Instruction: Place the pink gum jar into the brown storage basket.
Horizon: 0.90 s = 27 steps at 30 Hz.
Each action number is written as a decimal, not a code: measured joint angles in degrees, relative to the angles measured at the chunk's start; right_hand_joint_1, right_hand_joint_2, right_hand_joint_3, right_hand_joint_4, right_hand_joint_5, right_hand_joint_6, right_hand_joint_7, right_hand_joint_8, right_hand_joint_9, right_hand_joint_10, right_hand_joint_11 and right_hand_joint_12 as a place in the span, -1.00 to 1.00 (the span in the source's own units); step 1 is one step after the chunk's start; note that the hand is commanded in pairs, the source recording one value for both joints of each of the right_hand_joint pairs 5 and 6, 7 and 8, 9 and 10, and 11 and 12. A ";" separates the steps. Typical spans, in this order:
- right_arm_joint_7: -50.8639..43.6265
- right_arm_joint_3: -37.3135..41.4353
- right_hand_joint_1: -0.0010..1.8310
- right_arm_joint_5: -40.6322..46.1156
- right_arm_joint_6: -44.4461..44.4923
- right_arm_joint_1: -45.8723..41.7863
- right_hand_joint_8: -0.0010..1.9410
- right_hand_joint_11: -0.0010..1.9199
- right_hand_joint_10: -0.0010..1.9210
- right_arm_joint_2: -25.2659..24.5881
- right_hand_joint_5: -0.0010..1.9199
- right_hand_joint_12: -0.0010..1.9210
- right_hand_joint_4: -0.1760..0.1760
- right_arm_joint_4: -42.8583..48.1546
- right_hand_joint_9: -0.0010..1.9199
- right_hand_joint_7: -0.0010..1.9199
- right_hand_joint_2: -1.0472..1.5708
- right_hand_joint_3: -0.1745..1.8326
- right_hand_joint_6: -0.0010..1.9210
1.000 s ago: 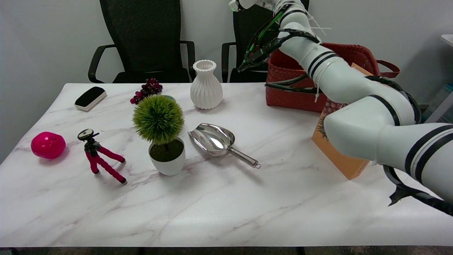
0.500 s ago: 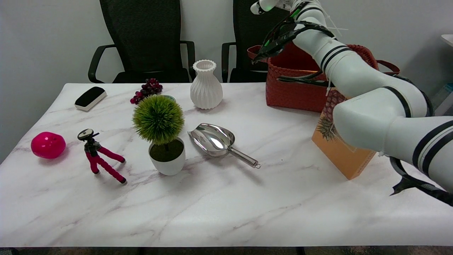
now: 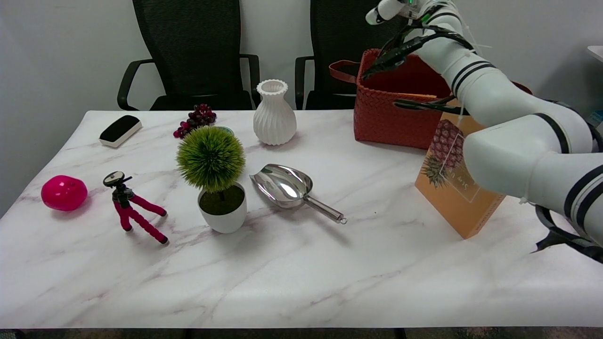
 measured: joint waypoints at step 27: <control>-1.21 0.28 0.08 2.53 -0.26 -2.07 0.98 1.00 0.98 6.30 0.07 1.00 0.00 -3.51 0.98 1.00 0.13 -0.39 0.07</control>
